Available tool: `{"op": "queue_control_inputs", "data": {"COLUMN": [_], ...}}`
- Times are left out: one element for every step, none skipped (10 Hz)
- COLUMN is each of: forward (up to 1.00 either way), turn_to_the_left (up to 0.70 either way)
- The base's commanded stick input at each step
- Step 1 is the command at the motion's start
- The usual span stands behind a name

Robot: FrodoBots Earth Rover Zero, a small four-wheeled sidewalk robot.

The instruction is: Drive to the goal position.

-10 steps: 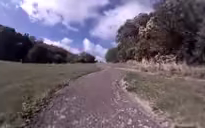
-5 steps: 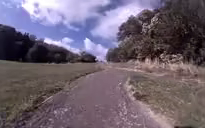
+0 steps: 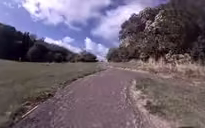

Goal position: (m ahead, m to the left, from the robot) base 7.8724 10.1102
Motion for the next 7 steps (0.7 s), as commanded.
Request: {"op": "queue_control_inputs", "data": {"forward": [1.0,1.0,1.0,1.0,1.0,1.0,1.0], "turn_to_the_left": [-0.07,-0.17,-0.2,-0.29,-0.3,-0.3,-0.31]}}
